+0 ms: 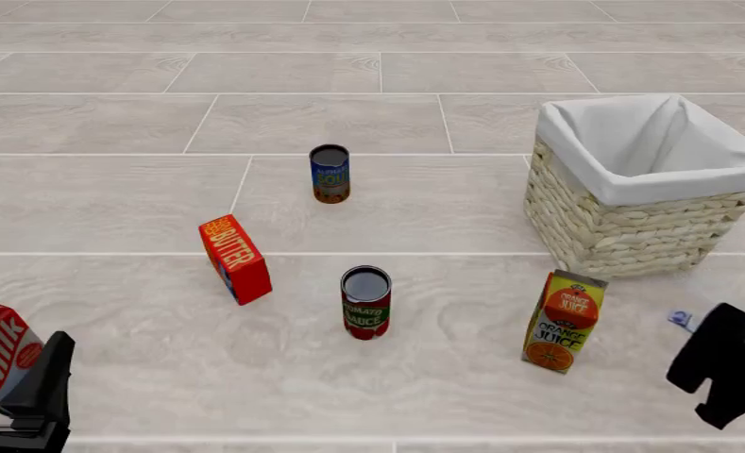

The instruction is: Pick the cream cheese and place it in the basket.

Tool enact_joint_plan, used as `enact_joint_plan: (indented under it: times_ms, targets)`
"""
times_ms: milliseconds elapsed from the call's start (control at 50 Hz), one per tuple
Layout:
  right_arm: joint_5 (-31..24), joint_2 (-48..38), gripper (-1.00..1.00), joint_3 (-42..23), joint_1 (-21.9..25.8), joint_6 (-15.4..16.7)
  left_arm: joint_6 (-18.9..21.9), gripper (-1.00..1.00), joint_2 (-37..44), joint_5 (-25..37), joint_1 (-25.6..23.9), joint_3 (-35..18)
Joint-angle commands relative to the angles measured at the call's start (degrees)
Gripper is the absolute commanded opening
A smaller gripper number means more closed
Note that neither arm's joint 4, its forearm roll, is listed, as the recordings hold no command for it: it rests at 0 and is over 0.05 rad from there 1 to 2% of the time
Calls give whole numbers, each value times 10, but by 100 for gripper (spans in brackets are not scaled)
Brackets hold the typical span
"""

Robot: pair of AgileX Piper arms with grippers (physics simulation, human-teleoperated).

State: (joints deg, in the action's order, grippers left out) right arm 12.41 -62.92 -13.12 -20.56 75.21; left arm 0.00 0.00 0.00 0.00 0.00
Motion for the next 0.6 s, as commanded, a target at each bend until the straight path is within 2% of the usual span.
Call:
enact_joint_plan:
  times_ms: [20, 160, 260, 300, 320, 340, 420, 480, 520, 540, 560, 580, 600]
  targets:
    - [2, 42, -100, 11, -2, -27, 0, 100, 0, 0, 0, 0]
    - [0, 68, -100, 8, 0, -59, 0, 100, 0, 0, 0, 0]
    - [39, 57, -100, 35, 0, -70, 0, 100, 0, 0, 0, 0]
    - [27, 66, -100, 23, 4, -107, 0, 100, 0, 0, 0, 0]
    - [27, 67, -100, 23, 4, -107, 0, 100, 0, 0, 0, 0]
    - [29, 79, -100, 24, 9, -124, 0, 100, 0, 0, 0, 0]
    - [34, 80, -100, 15, 10, -147, 0, 100, 0, 0, 0, 0]
    - [5, 106, -100, -16, 16, -198, 0, 100, 0, 0, 0, 0]
    - [-9, 123, -100, -26, 22, -219, 0, 100, 0, 0, 0, 0]
    - [-10, 123, -100, -27, 22, -219, 0, 100, 0, 0, 0, 0]
    - [-30, 138, -100, -39, 29, -249, 0, 100, 0, 0, 0, 0]
    - [-31, 139, -100, -39, 29, -249, 0, 100, 0, 0, 0, 0]
    - [-37, 149, -100, -47, 31, -266, 0, 100, 0, 0, 0, 0]
